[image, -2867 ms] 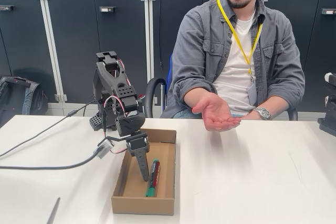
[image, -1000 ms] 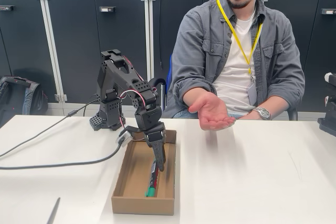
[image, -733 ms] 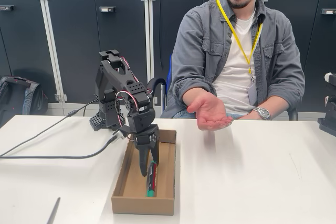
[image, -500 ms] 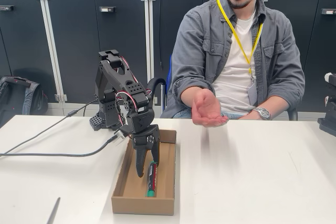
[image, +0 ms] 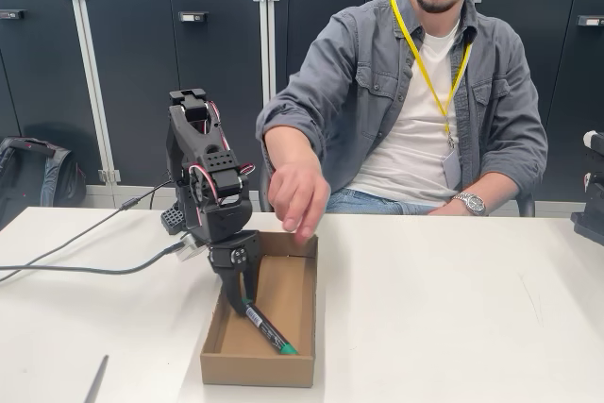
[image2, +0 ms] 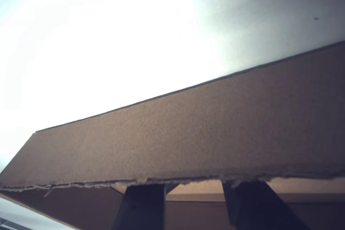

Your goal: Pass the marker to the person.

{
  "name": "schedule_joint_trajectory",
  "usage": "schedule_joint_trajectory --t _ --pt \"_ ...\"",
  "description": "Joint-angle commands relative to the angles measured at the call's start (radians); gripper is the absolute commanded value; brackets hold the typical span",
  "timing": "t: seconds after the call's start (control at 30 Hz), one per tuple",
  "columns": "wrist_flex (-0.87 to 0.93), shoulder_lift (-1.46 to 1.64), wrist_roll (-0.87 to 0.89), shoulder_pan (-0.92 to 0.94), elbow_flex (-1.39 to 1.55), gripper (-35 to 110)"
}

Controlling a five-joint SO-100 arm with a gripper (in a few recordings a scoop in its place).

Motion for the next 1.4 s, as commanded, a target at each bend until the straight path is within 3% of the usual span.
schedule_joint_trajectory --t 0.0,0.2,0.47,0.63,1.37 --pt "0.008 0.049 -0.005 -0.005 -0.040 -5" --pt "0.011 0.055 -0.104 -0.008 -0.086 -5" --pt "-0.290 0.095 -0.620 -0.011 -0.166 -5" --pt "-0.374 0.130 -0.804 -0.017 -0.149 -5" --pt "-0.414 0.184 -1.040 -0.020 -0.172 -5"
